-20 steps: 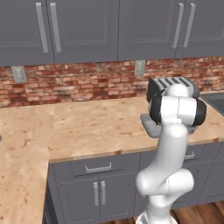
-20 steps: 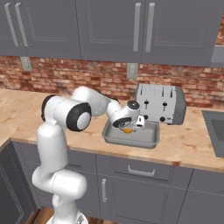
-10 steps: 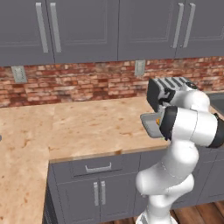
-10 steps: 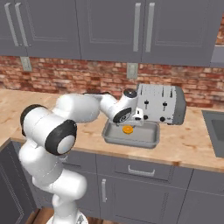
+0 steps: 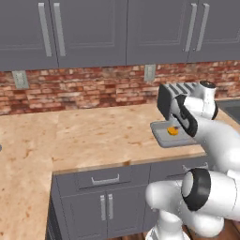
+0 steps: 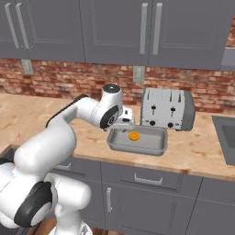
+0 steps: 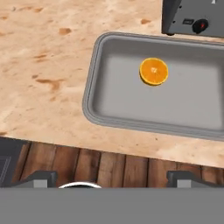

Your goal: Pick up both oranges from the fridge and place them inside the tupperware on the counter.

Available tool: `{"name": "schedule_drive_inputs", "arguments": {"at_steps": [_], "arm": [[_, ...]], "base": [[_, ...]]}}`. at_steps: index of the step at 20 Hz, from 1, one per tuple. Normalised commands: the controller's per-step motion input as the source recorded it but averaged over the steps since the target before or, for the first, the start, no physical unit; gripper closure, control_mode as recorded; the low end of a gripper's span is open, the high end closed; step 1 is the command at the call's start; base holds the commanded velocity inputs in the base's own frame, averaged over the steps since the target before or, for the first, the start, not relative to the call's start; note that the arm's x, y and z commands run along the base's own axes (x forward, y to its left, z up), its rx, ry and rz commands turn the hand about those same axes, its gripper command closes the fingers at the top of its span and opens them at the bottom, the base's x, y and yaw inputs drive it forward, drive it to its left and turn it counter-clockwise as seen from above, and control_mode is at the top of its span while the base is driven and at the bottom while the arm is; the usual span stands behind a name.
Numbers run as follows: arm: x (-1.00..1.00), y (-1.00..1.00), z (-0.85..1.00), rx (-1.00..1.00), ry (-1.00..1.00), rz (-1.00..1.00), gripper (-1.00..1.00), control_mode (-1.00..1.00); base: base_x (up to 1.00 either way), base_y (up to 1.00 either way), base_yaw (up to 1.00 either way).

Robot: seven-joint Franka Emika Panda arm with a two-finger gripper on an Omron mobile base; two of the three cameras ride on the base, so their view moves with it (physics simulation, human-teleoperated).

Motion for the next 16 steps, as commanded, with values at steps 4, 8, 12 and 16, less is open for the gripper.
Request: {"name": "schedule_drive_inputs", "arguments": {"at_steps": [4,8,12,16], "arm": [[-1.0,0.62,0.7,-0.07,-0.01,0.0,-1.0,-1.0],[-1.0,0.43,0.78,-0.05,-0.02,0.0,-1.0,-1.0],[-0.98,0.35,0.84,-0.04,0.0,0.0,-1.0,-1.0],[-0.78,0.31,0.83,-0.03,0.0,0.01,-1.0,-1.0]], "base": [[0.0,0.0,0.0],[0.0,0.0,0.0],[0.0,0.0,0.0],[0.0,0.0,0.0]]}}
